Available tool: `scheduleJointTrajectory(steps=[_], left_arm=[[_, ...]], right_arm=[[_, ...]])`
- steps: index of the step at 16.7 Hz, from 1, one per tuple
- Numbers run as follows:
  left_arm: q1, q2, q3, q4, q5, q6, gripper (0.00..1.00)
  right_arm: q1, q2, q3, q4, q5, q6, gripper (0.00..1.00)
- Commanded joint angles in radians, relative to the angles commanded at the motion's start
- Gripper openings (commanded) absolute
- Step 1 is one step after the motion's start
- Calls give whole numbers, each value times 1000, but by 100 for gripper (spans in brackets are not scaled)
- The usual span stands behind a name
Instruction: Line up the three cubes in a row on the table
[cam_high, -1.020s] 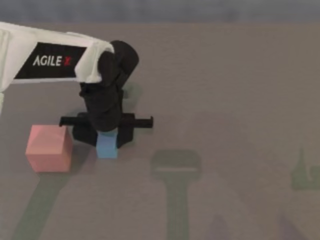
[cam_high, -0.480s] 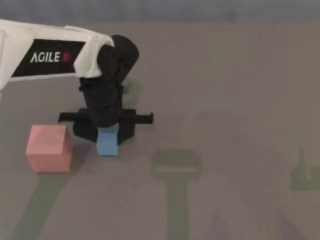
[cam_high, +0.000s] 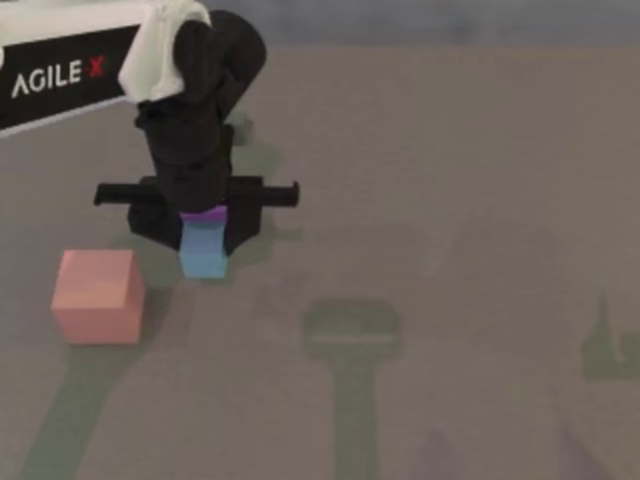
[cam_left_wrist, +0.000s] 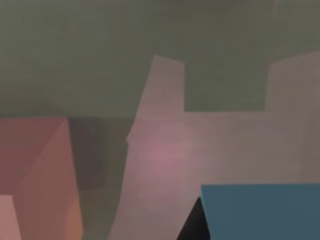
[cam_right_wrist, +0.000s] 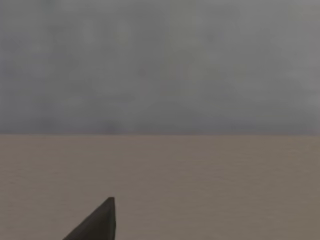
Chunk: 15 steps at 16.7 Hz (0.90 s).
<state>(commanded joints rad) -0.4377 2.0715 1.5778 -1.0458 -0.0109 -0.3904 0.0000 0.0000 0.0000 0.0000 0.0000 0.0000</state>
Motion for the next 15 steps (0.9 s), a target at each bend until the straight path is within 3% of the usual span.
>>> scheduleJointTrajectory(steps=[3, 6, 15], left_arm=[[-8, 6, 0, 1, 0, -1, 0], [-68, 55, 70, -42, -2, -64, 0], [-437, 319, 596, -285, -7, -457, 0]], right_arm=[[0, 0, 0, 0, 0, 0, 100], [0, 0, 0, 0, 0, 0, 100], [0, 0, 0, 0, 0, 0, 100]])
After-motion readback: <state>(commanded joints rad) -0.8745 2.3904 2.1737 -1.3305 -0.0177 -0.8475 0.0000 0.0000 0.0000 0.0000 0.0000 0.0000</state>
